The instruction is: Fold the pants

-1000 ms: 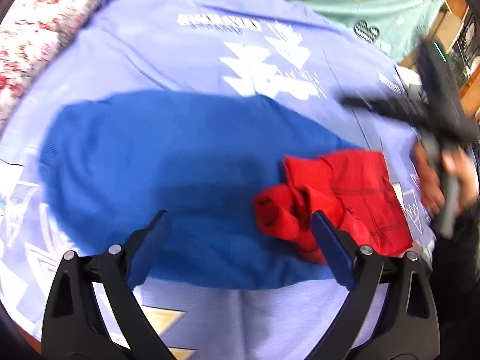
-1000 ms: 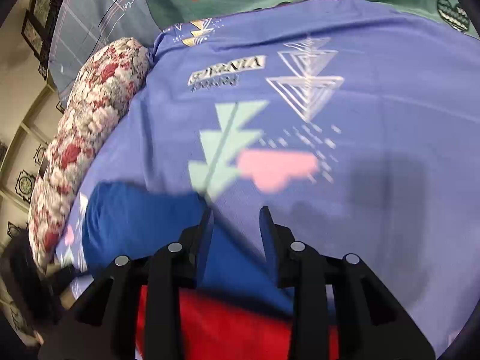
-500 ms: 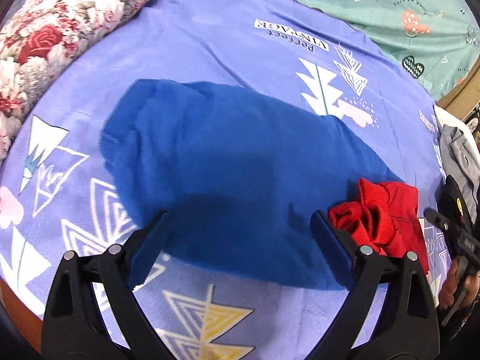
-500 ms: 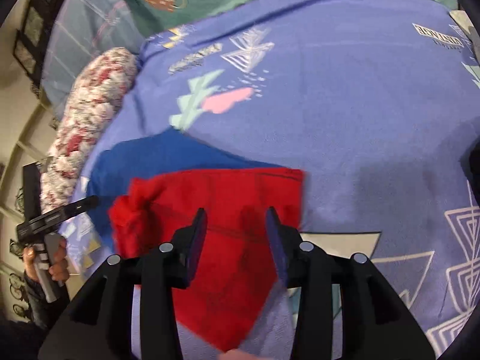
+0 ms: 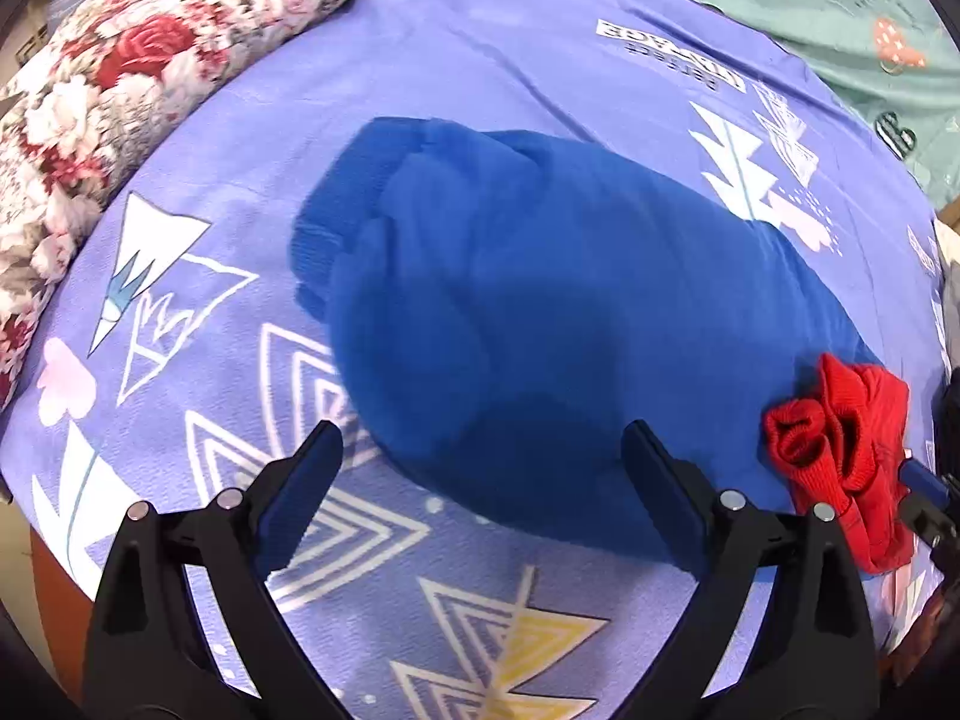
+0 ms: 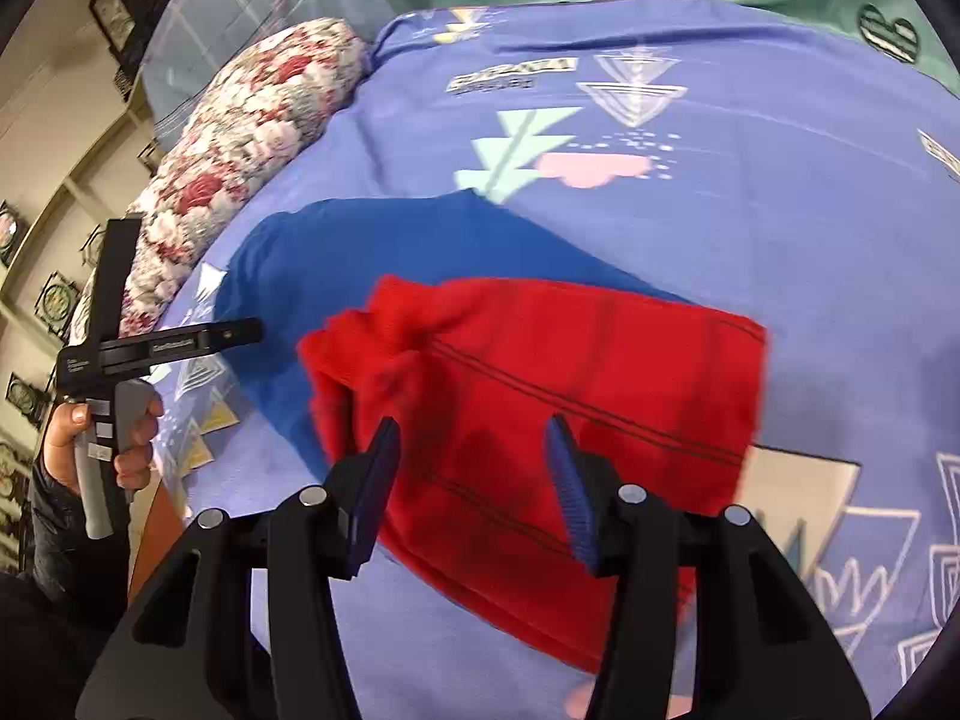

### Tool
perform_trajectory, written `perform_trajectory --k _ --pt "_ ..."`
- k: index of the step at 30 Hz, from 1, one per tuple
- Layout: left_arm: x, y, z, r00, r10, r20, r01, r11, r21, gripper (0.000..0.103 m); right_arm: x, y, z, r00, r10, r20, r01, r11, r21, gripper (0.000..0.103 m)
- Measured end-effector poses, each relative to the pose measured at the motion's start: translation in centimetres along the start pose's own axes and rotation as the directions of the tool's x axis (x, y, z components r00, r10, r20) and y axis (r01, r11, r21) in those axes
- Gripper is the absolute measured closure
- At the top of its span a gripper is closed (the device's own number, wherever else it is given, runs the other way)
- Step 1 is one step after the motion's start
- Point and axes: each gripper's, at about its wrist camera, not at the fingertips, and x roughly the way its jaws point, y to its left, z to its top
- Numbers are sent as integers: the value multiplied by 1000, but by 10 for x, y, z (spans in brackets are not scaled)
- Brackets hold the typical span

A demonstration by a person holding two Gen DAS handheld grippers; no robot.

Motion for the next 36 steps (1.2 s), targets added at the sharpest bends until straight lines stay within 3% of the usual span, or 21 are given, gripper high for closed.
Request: perform_trajectory --k 3,4,6,9,11,14,18,20,22,24,26,30,34,36 --pt "1 15 1 1000 20 -3 -20 998 -53 8 25 14 1 998 14 -55 -15 999 -29 52" --pt "2 16 2 999 34 -3 -35 998 -55 8 41 20 -3 995 -33 -99 26 997 -69 51" --pt "3 21 3 998 58 -6 -58 997 -56 8 45 35 -6 992 -102 -77 89 983 -161 49" --pt "2 32 5 999 36 -11 -37 996 -87 8 36 30 0 995 -33 -93 24 994 -104 49" --pt "0 39 6 1000 25 -9 -26 994 -102 8 21 20 7 999 32 -43 -33 998 -43 49" --pt "-3 50 8 999 38 4 -37 991 -127 8 13 12 14 1000 15 18 -15 1000 -2 49" --pt "-2 60 10 999 36 1 -36 987 -160 8 49 12 11 994 -25 -102 28 999 24 47" --pt "-1 61 10 999 33 -5 -33 987 -159 8 50 23 11 993 -73 -90 69 997 -45 45" --pt "-1 60 10 1000 25 -8 -26 987 -160 8 42 18 15 997 -31 -71 31 1000 1 45" --pt "-3 62 12 1000 -17 -16 14 985 -172 8 26 6 15 999 20 -32 -18 999 44 45" --pt "-4 64 13 996 -83 -27 77 979 -188 8 9 -9 11 1000 19 10 -19 998 68 41" --pt "1 62 18 973 -222 -63 203 954 -223 10 -22 -41 -6 999 7 52 -14 991 135 39" --pt "11 61 23 962 -260 -80 231 936 -264 10 -36 -57 -25 998 -34 58 24 987 157 36" --pt "16 58 28 967 -242 -74 216 941 -262 10 -39 -64 -31 997 -37 69 24 983 180 34"
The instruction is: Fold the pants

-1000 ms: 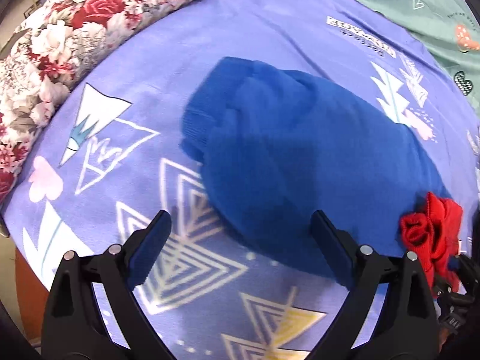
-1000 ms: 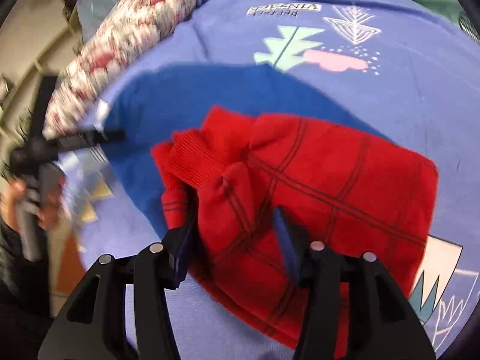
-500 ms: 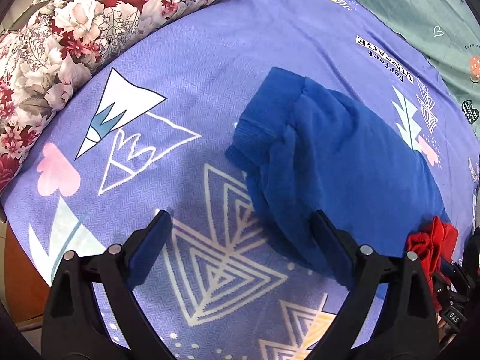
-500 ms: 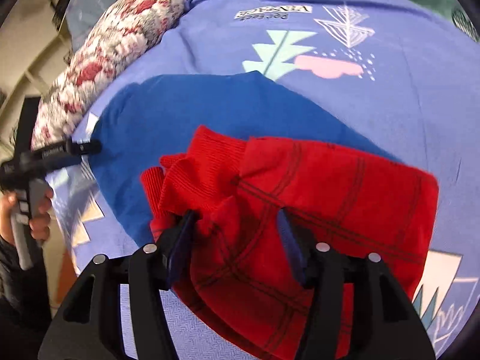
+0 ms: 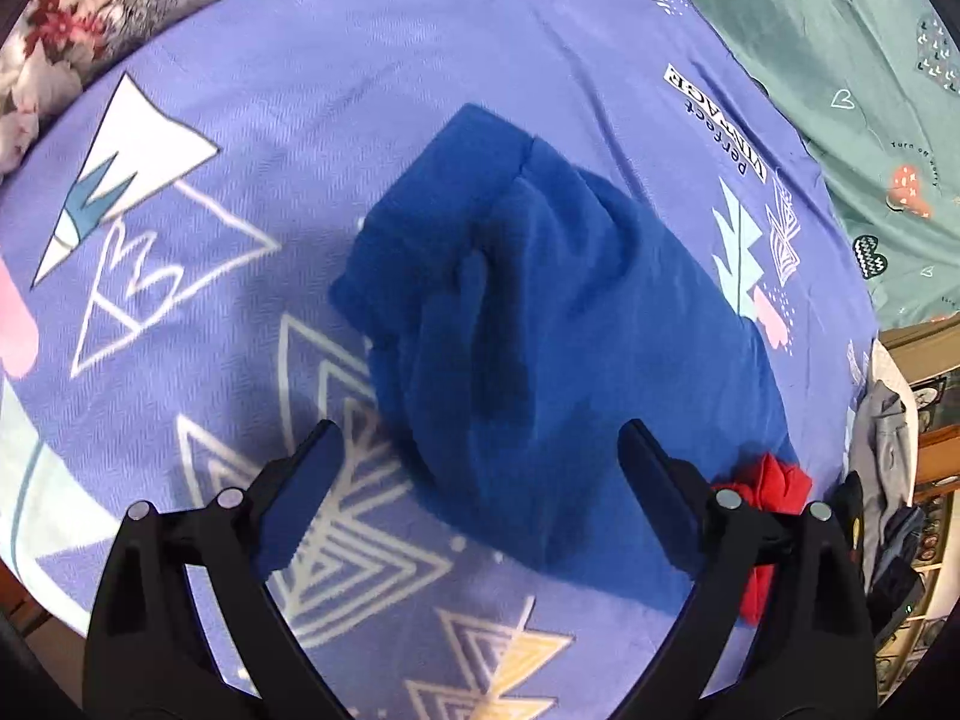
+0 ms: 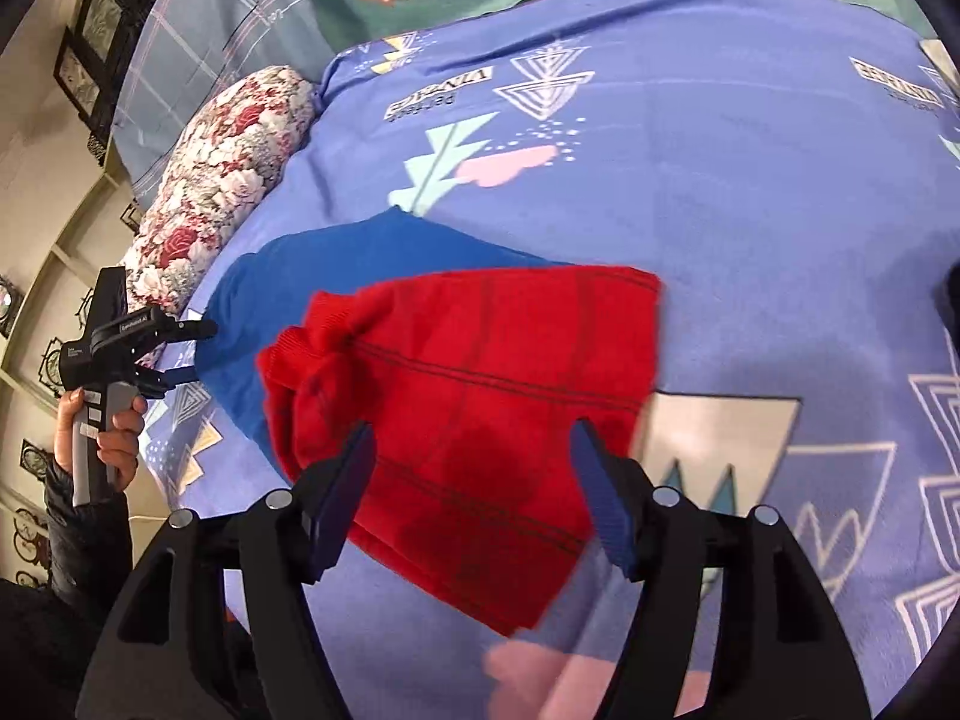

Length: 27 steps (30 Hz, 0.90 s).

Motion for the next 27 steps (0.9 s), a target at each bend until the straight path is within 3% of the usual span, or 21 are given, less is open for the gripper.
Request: perform_trajectory --k 2,4,9,12,15,16,18,22,27 --pt "4 -7 4 1000 26 -1 -26 1000 16 13 -1 -3 -2 1000 8 2 -8 1000 10 34" --pt "7 -11 7 999 51 1 -51 998 39 26 -1 -4 -3 1000 -1 0 1 1000 1 33" --pt "13 -21 13 995 99 -10 -98 994 55 28 1 0 -2 1000 -3 2 3 1000 -28 33" --pt "18 -26 14 990 143 9 -143 985 97 34 0 -2 -1 1000 13 5 -13 1000 -15 33" --pt "23 -32 18 981 193 38 -196 969 153 55 -1 -5 0 1000 13 18 -13 1000 5 33" --pt "23 -33 20 982 184 37 -187 970 157 73 -2 -6 0 1000 10 18 -11 1000 11 33" --pt "21 -36 21 990 140 20 -142 979 146 86 -2 -9 0 1000 6 18 -6 1000 24 33" --pt "-7 -60 10 980 155 122 -178 963 202 90 -10 -15 -1 999 5 35 -6 999 34 33" --pt "-61 -107 -10 969 32 246 -120 928 353 90 -18 -25 0 998 14 55 -17 998 61 33"
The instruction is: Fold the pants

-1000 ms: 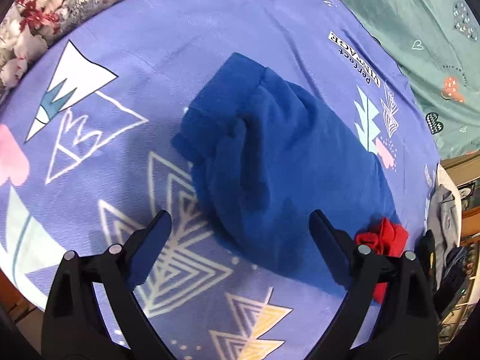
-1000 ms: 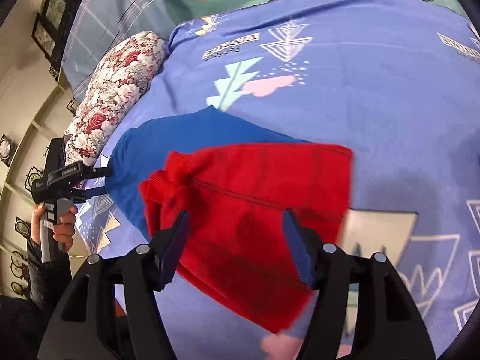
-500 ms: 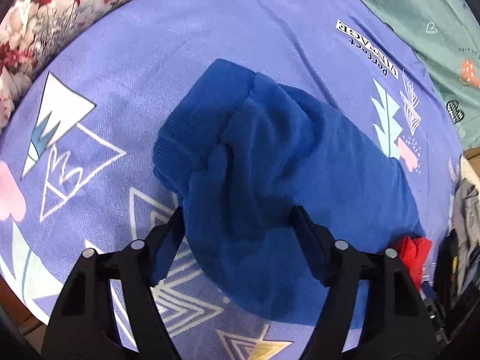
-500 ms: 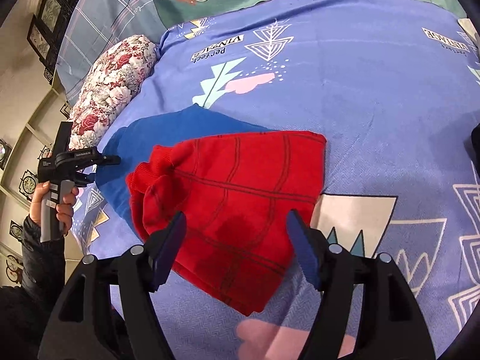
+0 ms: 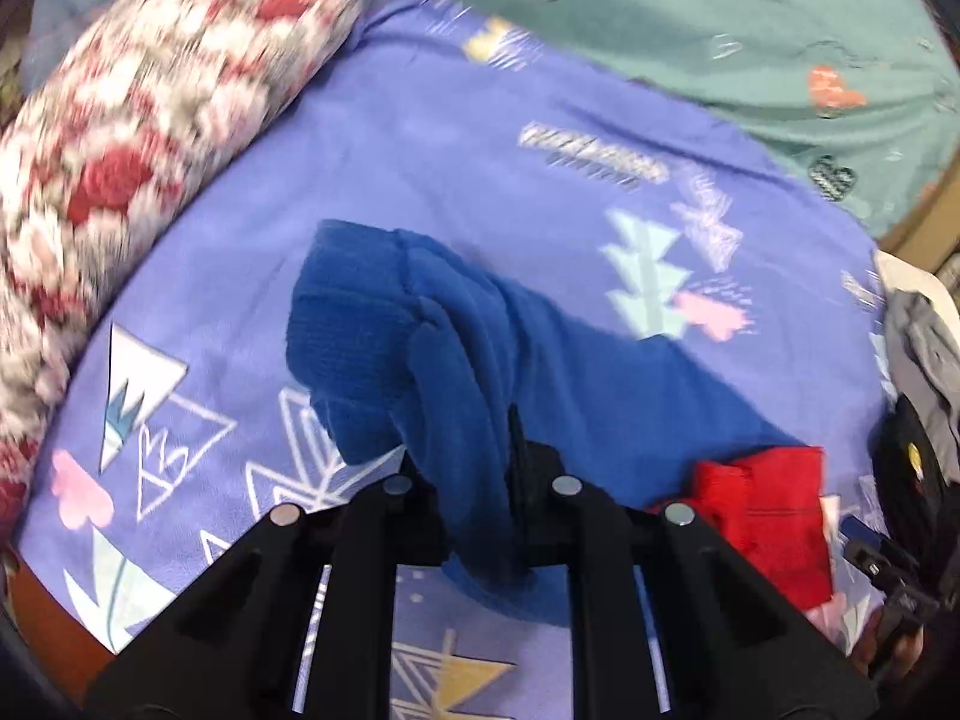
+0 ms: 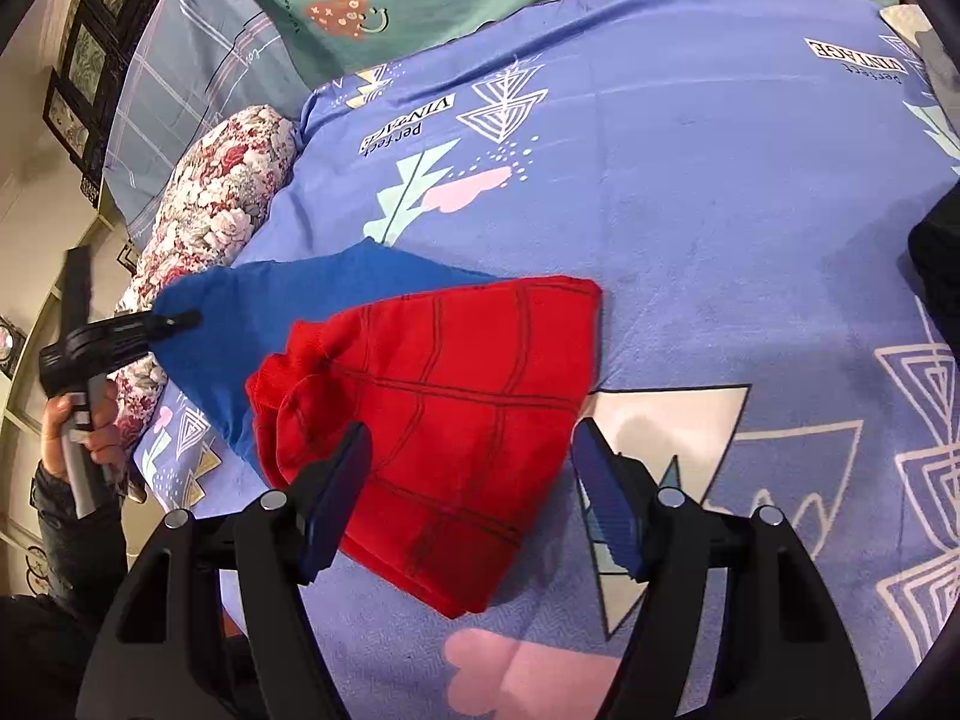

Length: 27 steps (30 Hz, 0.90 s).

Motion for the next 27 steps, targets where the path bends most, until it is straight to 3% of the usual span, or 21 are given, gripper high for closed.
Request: perform_trajectory --k 5,9,12,14,16,18,20,23,25,27 --pt "-35 -70 0 990 -122 70 107 976 190 90 -4 -1 0 1000 23 14 -24 1000 11 33" --pt "-26 -122 -12 966 -255 -36 255 929 268 90 -9 -4 -3 999 45 13 -45 999 19 33" --pt "-1 -152 -31 954 -274 -126 300 906 299 88 -17 -11 -6 999 32 26 -33 999 31 33" --pt "17 -166 -43 939 -286 -193 334 895 297 76 -23 -16 -8 999 22 33 -24 999 40 33" --pt "36 -179 -56 906 -326 -269 396 876 274 34 -27 -20 -11 999 13 37 -15 999 51 33" --pt "38 -186 -67 896 -340 -285 417 866 277 22 -31 -24 -12 999 9 42 -12 998 63 33" --pt "32 -188 -70 885 -372 -279 447 848 286 20 -33 -29 -11 999 10 48 -13 997 78 33" --pt "17 -176 -65 879 -410 -241 466 844 264 15 -33 -34 -10 998 35 52 -40 993 107 33" --pt "8 -166 -58 888 -411 -208 454 854 253 13 -30 -35 -8 997 56 47 -61 991 119 33" --pt "1 -150 -50 909 -382 -165 412 881 233 13 -27 -32 -7 996 74 42 -79 989 121 33"
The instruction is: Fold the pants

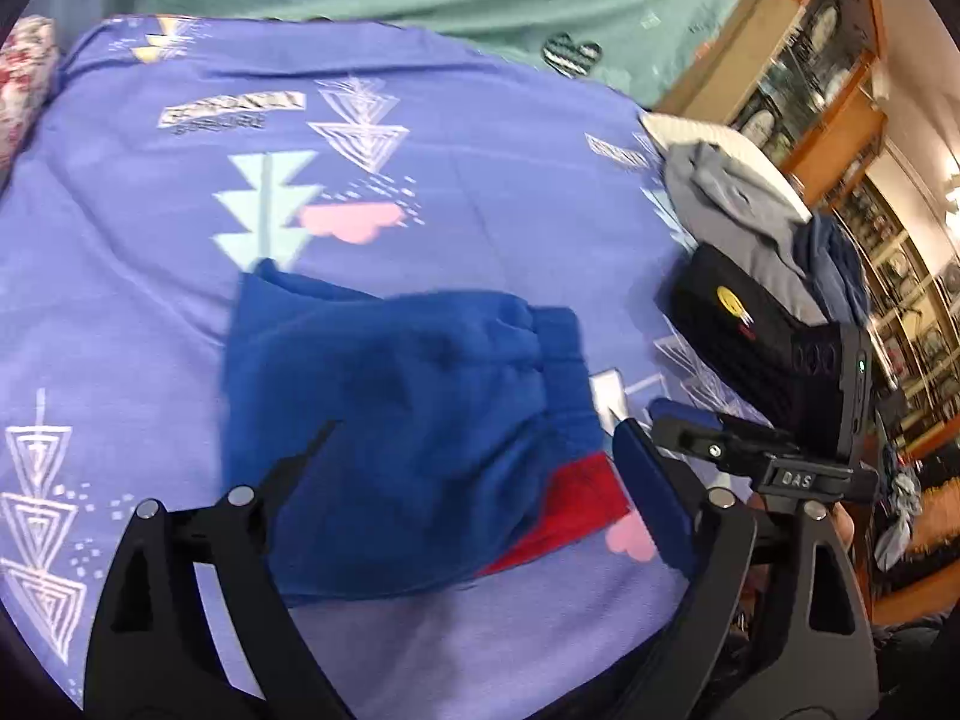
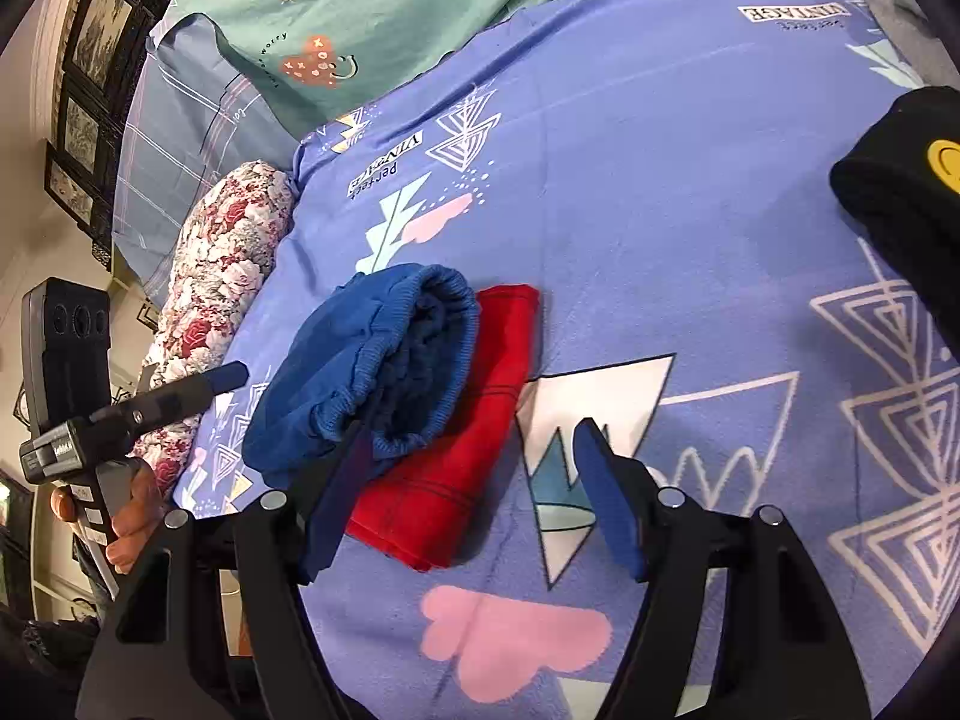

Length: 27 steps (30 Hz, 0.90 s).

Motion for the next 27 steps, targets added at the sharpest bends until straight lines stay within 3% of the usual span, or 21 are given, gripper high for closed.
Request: perform_trajectory --k 4,7,11,19,21,22,23,27 --pt "-10 31 -3 987 155 34 -152 987 -59 12 8 12 3 999 42 -14 -42 999 -11 33" --pt "-1 54 -13 967 254 -5 -253 962 -107 12 15 20 9 996 87 -31 -87 996 -7 33" --pt "16 70 -29 967 243 -73 -251 959 -134 12 28 29 14 989 134 -61 -134 991 17 33" --pt "31 80 -38 978 191 -83 -203 964 -171 10 74 46 23 988 73 -134 -73 997 5 33" --pt "32 81 -40 979 184 -83 -196 964 -180 10 81 52 22 992 17 -129 -21 999 -33 40" --pt "33 81 -41 980 181 -81 -193 965 -180 10 87 53 21 990 -21 -141 15 999 -43 54" --pt "32 81 -41 981 176 -82 -188 966 -180 10 90 50 22 988 -25 -154 22 1000 -20 62" --pt "26 84 -40 986 150 -77 -162 970 -181 10 80 44 27 989 31 -143 -25 999 43 78"
